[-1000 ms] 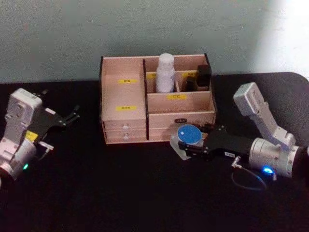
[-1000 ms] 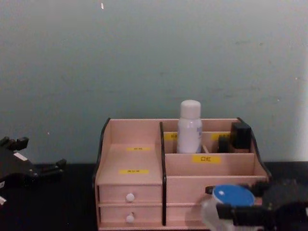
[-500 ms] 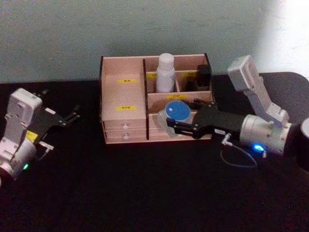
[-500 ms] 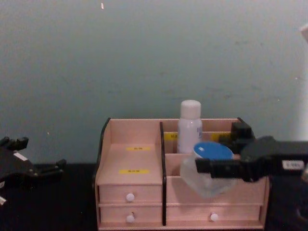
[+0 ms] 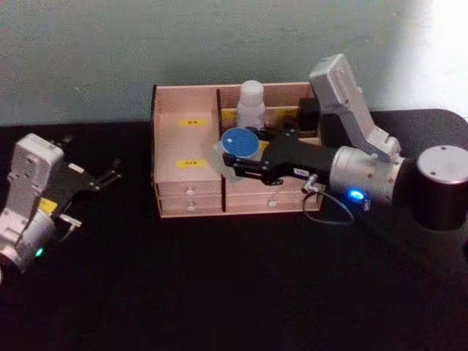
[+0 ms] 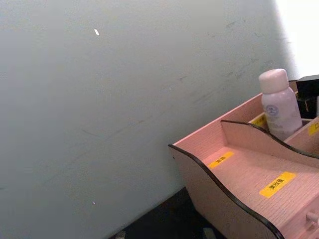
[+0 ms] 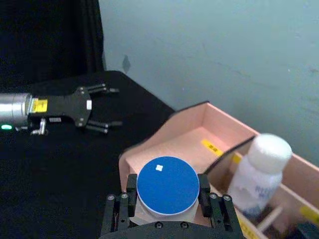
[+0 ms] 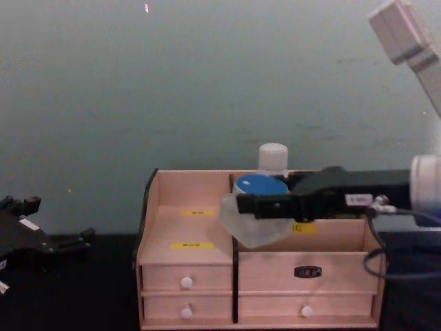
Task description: Pick up the facial cleanser and watermelon frost from the table and place them into the tiered storage box.
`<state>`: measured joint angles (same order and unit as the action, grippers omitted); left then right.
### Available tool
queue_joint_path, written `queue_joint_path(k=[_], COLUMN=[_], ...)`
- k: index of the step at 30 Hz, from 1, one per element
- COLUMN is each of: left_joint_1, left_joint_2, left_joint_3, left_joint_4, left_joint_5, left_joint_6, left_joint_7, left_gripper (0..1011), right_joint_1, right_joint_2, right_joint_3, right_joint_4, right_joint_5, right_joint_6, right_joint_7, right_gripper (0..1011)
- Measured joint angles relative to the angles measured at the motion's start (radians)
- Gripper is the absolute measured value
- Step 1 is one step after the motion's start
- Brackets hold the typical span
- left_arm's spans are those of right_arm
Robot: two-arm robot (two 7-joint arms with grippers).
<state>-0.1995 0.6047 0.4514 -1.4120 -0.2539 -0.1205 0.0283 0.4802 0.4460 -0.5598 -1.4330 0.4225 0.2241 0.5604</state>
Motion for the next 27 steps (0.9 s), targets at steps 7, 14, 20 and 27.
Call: queue_joint_path(k=[7, 14, 20, 27], left_joint_1=[0.0, 0.0, 0.0, 0.0], left_joint_2=[0.0, 0.0, 0.0, 0.0], left_joint_3=[0.0, 0.0, 0.0, 0.0], left_joint_4=[0.0, 0.0, 0.0, 0.0], left_joint_5=[0.0, 0.0, 0.0, 0.0], left_joint_6=[0.0, 0.0, 0.0, 0.0], left_joint_7=[0.0, 0.0, 0.0, 0.0], left_gripper=[1001, 1001, 1001, 1001], right_joint_1=[0.054, 0.108, 0.153, 0.204], right_joint_2=[-0.052, -0.104, -0.146, -0.198], right_joint_3=[-0.022, -0.04, -0.052, -0.064], right_joint_4=[0.065, 0.143, 0.218, 0.318], right_joint_5=[-0.003, -0.015, -0.025, -0.04], right_joint_6=[-0.005, -0.013, -0.017, -0.028], right_joint_7=[0.0, -0.006, -0.005, 0.001], right_gripper=[718, 718, 718, 718])
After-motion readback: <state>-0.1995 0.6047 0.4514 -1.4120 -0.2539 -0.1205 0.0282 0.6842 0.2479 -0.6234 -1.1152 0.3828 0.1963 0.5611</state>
